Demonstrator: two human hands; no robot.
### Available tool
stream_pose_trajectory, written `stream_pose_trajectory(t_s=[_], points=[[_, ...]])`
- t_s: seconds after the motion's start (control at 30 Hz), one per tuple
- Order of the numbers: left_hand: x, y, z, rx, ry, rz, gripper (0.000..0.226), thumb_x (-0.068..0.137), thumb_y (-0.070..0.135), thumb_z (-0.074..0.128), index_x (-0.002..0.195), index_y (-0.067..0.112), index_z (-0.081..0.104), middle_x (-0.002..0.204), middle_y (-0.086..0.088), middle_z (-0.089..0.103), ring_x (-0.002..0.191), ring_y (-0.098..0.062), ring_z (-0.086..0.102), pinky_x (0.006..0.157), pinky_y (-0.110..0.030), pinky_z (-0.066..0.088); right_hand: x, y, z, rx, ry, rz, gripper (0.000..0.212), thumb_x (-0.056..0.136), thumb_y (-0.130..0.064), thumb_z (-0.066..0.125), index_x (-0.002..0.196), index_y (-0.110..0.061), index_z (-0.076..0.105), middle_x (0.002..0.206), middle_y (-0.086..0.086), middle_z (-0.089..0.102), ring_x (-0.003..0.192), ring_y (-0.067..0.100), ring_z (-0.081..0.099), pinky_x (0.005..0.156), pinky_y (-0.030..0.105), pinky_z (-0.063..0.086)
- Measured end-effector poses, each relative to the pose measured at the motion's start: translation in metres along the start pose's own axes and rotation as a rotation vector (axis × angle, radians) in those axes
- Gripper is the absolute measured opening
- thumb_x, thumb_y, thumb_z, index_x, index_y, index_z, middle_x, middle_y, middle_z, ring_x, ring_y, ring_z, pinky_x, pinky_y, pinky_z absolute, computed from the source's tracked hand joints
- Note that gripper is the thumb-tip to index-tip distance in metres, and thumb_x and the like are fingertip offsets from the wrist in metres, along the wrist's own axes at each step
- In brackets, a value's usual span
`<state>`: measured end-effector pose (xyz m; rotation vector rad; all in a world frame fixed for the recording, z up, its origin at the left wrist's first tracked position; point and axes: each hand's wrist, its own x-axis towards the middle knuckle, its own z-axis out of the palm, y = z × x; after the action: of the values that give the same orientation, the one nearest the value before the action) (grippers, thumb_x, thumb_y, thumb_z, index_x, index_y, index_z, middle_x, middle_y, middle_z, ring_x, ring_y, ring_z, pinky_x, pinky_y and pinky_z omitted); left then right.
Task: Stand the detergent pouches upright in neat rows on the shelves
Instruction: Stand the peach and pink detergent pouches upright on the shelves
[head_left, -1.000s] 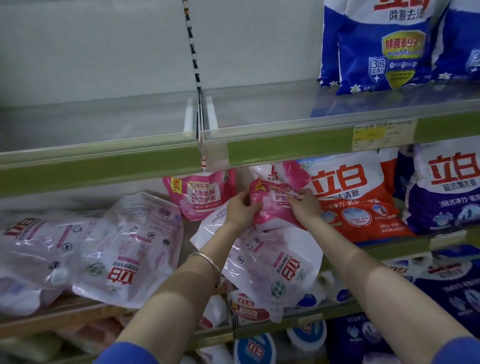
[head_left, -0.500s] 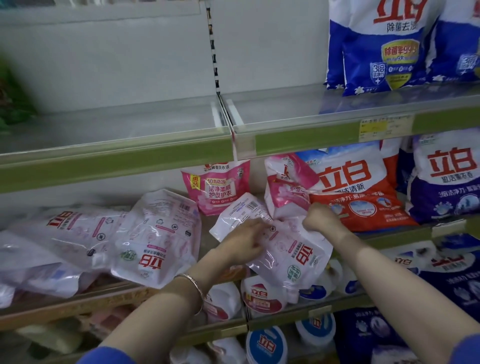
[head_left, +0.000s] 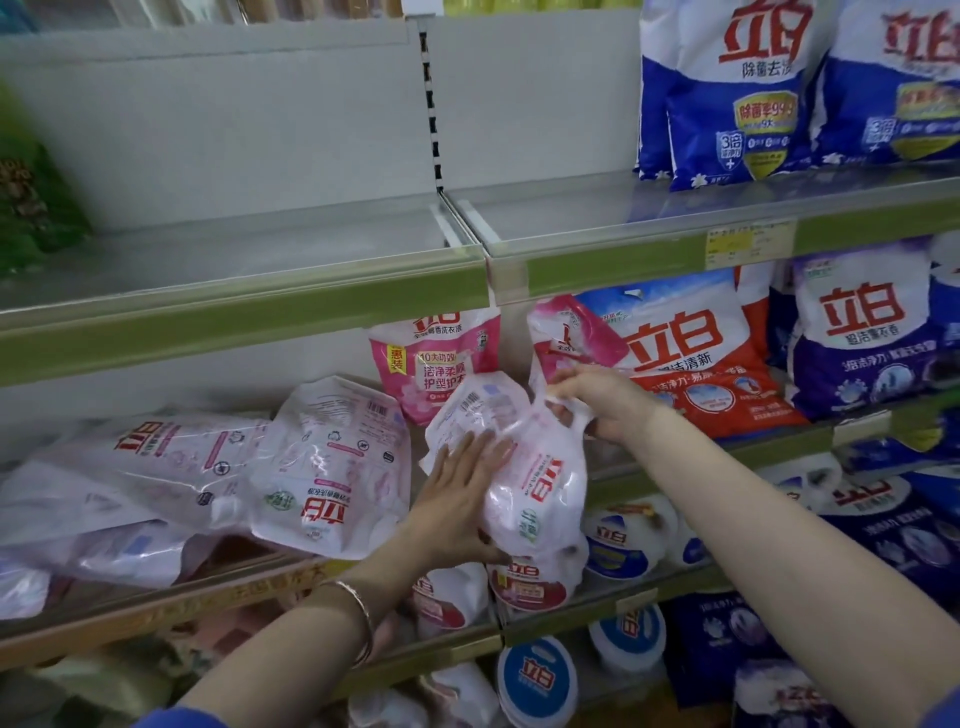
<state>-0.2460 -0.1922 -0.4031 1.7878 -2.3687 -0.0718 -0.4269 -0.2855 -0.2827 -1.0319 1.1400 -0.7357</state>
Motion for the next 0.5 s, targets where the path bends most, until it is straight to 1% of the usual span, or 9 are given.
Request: stream_pose_trajectory(t_s=[0.07, 0.13, 0.17, 0.23, 0.27, 0.33, 0.4, 0.47, 0.5], points=[[-0.009, -0.001, -0.001, -0.098, 0.126, -0.068, 0.122, 0.057, 0.078, 0.06, 0.145, 0.038, -0.015, 0.159, 0.003, -0.006, 0.147, -0.02, -0.008, 0.12, -0.048, 0.005, -0.008, -0.007, 0.02, 0.26, -0.053, -0.022, 0.016, 0.09, 0.01, 0.045, 0.086, -0.003, 0.052, 0.08, 0.017, 0.054, 0.058, 0.017, 0.052, 0.041, 0.021, 0.047], [-0.013, -0.001, -0.007, -0.168, 0.219, -0.135, 0.116, 0.06, 0.077, 0.057, 0.148, 0.031, -0.004, 0.158, 0.0, 0.01, 0.146, -0.021, 0.01, 0.116, -0.045, 0.02, -0.012, -0.013, 0.036, 0.516, -0.085, -0.044, 0.018, 0.092, 0.012, 0.039, 0.085, -0.001, 0.05, 0.081, 0.02, 0.052, 0.061, 0.018, 0.052, 0.041, 0.018, 0.048], [-0.014, -0.001, -0.01, -0.196, 0.258, -0.155, 0.111, 0.064, 0.074, 0.058, 0.149, 0.026, 0.004, 0.157, -0.001, 0.017, 0.144, -0.02, 0.016, 0.113, -0.043, 0.025, -0.013, -0.016, 0.042, 0.629, -0.088, -0.047, 0.02, 0.093, 0.012, 0.037, 0.084, -0.001, 0.05, 0.082, 0.02, 0.052, 0.064, 0.018, 0.053, 0.041, 0.017, 0.049], [-0.019, -0.006, -0.014, -0.203, 0.312, -0.146, 0.091, 0.075, 0.057, 0.063, 0.147, 0.019, 0.021, 0.152, -0.003, 0.031, 0.138, -0.019, 0.032, 0.11, -0.039, 0.032, -0.013, -0.022, 0.05, 0.79, -0.067, -0.055, 0.022, 0.093, 0.012, 0.035, 0.084, 0.0, 0.051, 0.083, 0.021, 0.052, 0.064, 0.02, 0.057, 0.044, 0.016, 0.052], [-0.023, -0.01, -0.014, -0.192, 0.35, -0.138, 0.079, 0.08, 0.045, 0.066, 0.144, 0.018, 0.029, 0.146, -0.003, 0.041, 0.131, -0.019, 0.043, 0.106, -0.037, 0.04, -0.012, -0.024, 0.052, 0.831, -0.055, -0.062, 0.022, 0.094, 0.011, 0.035, 0.083, 0.001, 0.051, 0.082, 0.021, 0.053, 0.059, 0.02, 0.061, 0.044, 0.016, 0.052], [-0.032, -0.016, -0.019, -0.279, 0.46, -0.186, 0.052, 0.086, 0.025, 0.064, 0.134, 0.018, 0.045, 0.126, -0.003, 0.06, 0.107, -0.018, 0.06, 0.088, -0.032, 0.052, -0.011, -0.024, 0.055, 0.837, -0.049, -0.073, 0.021, 0.094, 0.009, 0.036, 0.084, 0.001, 0.052, 0.08, 0.02, 0.056, 0.055, 0.019, 0.064, 0.047, 0.017, 0.053], [-0.038, -0.01, -0.036, -0.594, 0.547, -0.334, 0.018, 0.094, 0.025, 0.052, 0.109, 0.031, 0.061, 0.094, 0.006, 0.069, 0.082, -0.012, 0.063, 0.067, -0.029, 0.053, -0.009, -0.022, 0.056, 0.789, -0.055, -0.082, 0.019, 0.095, 0.003, 0.039, 0.085, 0.0, 0.055, 0.074, 0.016, 0.063, 0.067, 0.02, 0.061, 0.057, 0.021, 0.055], [-0.033, -0.006, -0.054, -0.842, 0.627, -0.477, 0.02, 0.097, 0.029, 0.045, 0.084, 0.037, 0.058, 0.076, 0.015, 0.062, 0.073, -0.006, 0.058, 0.056, -0.023, 0.046, -0.009, -0.02, 0.054, 0.72, -0.018, -0.114, 0.019, 0.096, -0.004, 0.04, 0.087, -0.002, 0.057, 0.067, 0.01, 0.068, 0.073, 0.02, 0.061, 0.067, 0.025, 0.052], [-0.027, -0.008, -0.059, -0.862, 0.643, -0.507, 0.02, 0.097, 0.029, 0.045, 0.083, 0.033, 0.058, 0.075, 0.016, 0.059, 0.073, -0.006, 0.056, 0.055, -0.02, 0.043, -0.008, -0.019, 0.052, 0.705, 0.014, -0.136, 0.021, 0.097, -0.007, 0.04, 0.087, -0.002, 0.058, 0.069, 0.01, 0.067, 0.073, 0.02, 0.061, 0.068, 0.026, 0.051]])
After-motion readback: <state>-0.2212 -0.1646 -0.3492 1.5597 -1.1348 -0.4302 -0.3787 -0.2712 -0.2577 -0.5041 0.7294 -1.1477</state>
